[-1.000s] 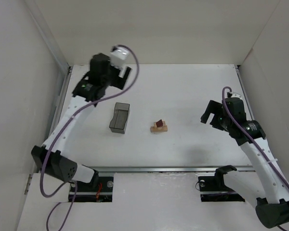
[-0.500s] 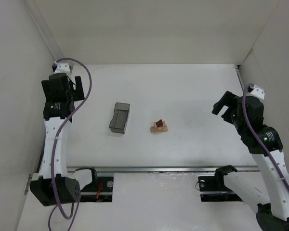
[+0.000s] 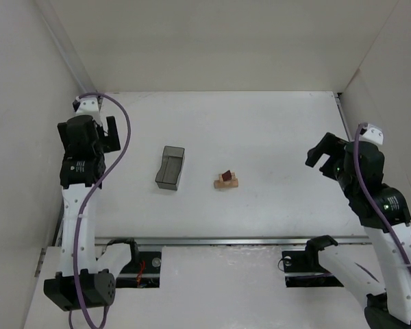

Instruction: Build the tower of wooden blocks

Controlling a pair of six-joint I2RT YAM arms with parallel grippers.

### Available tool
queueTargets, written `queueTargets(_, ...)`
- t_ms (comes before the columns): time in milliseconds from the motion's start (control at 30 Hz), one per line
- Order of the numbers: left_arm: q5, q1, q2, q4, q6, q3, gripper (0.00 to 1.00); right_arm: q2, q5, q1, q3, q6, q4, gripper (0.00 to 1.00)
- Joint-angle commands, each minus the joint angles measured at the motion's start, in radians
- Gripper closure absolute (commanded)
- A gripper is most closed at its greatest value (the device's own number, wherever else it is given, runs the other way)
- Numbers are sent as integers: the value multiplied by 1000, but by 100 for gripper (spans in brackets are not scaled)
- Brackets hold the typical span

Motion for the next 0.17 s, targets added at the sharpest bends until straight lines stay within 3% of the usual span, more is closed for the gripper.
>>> queueTargets(0, 9, 0, -35, 9, 3, -12, 0, -26, -1, 1, 44, -20, -17, 0)
queueTargets(133, 9, 0, -35, 9, 3, -21, 0, -45, 8, 1, 44, -32, -17, 0)
